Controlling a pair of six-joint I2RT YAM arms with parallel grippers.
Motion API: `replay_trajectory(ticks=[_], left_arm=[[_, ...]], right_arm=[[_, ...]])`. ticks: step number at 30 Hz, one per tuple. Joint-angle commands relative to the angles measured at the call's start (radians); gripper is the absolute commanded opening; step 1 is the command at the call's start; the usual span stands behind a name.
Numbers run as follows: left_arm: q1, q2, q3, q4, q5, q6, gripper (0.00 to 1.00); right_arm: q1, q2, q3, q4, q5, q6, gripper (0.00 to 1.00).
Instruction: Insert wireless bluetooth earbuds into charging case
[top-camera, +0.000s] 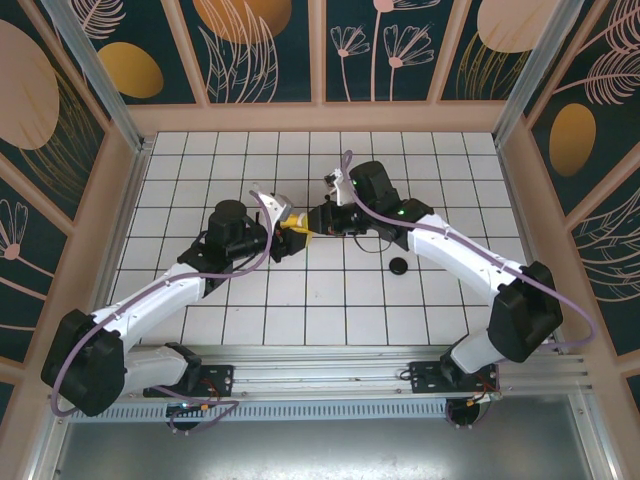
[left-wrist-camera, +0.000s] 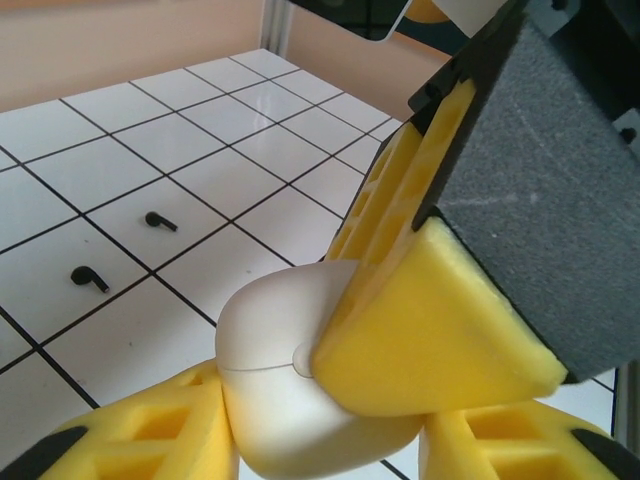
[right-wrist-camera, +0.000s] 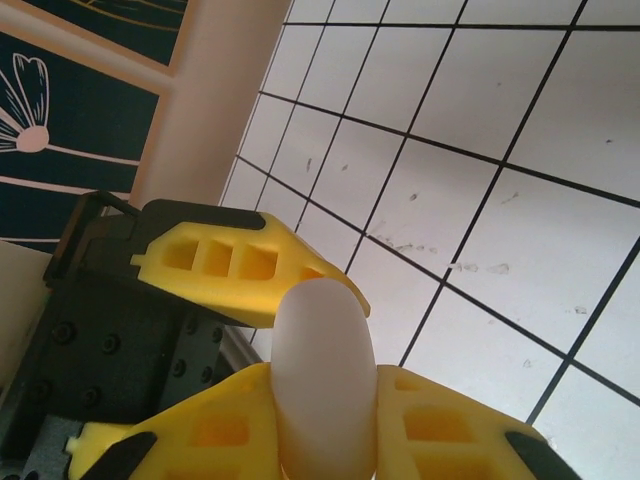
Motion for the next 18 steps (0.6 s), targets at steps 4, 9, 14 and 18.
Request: replay_trajectory(ticks=[4,9,14,18], left_arm=[[-0.004,0.010,0.065,-0.084,-0.054,-0.021,0.55],[-0.005,0.024,0.098,-0.086,-0.069,-0.114,0.72],[-0.003,0.038,0.162,-0.183,-0.089,-0.107,0.77],[0.012,-0.013,0.125,-0.166,-0.058,-0.059,0.84]], right_arm=[[-0.010,-0.127,-0.044,0.086,0.079,-0.071,0.08],[-0.058,-0.145,-0.041,0.099,0.043,-0.148,0.06],[-0.131,-0.145,-0.045,0.056,-0.044,-0.261,0.07],[-0.196,-0.157,-0.039,0.032,-0.127,-0.346,0.08]])
